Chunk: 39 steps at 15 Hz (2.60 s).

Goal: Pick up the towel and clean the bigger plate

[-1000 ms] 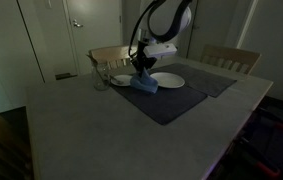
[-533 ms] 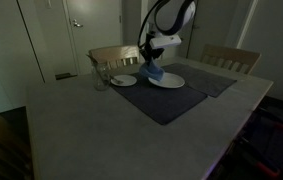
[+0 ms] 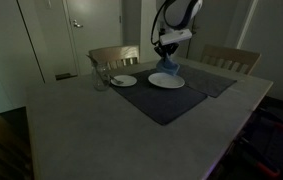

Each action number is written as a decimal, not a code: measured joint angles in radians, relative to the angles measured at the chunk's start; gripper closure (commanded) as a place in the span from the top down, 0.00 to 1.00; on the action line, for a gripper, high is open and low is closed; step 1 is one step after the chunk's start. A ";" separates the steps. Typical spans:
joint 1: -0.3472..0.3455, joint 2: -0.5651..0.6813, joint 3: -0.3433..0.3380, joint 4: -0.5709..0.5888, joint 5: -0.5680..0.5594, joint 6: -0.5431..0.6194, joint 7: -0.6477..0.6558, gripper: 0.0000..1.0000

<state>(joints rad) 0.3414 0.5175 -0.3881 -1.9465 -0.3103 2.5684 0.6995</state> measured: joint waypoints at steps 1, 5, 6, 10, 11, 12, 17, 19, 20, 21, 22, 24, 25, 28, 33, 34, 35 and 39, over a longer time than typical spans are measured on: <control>-0.005 -0.002 0.002 -0.001 -0.003 -0.024 0.006 0.03; -0.037 -0.004 0.022 -0.017 -0.013 -0.064 0.028 0.03; -0.042 -0.003 0.023 -0.025 -0.026 -0.062 0.041 0.03; -0.053 0.009 0.023 -0.049 -0.090 -0.042 0.124 0.03; -0.053 0.016 0.024 -0.054 -0.094 -0.030 0.145 0.03; -0.053 0.023 0.026 -0.059 -0.095 -0.016 0.165 0.03; -0.053 0.048 0.052 -0.077 -0.092 0.041 0.255 0.03; -0.054 0.050 0.061 -0.082 -0.090 0.061 0.279 0.03; -0.054 0.051 0.067 -0.084 -0.088 0.070 0.286 0.03; -0.054 0.051 0.074 -0.084 -0.084 0.076 0.291 0.03; -0.055 0.051 0.083 -0.084 -0.076 0.082 0.292 0.03; -0.058 0.051 0.107 -0.084 -0.052 0.098 0.292 0.03; -0.062 0.051 0.121 -0.084 -0.035 0.105 0.290 0.03; -0.088 0.052 0.180 -0.084 0.050 0.114 0.256 0.03; -0.139 0.052 0.240 -0.084 0.177 0.122 0.170 0.03; -0.146 0.052 0.242 -0.084 0.190 0.123 0.154 0.03; -0.152 0.052 0.242 -0.084 0.195 0.123 0.141 0.03; -0.149 0.052 0.192 -0.084 0.163 0.123 0.127 0.03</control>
<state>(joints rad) 0.1928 0.5699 -0.1960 -2.0307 -0.1469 2.6909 0.8261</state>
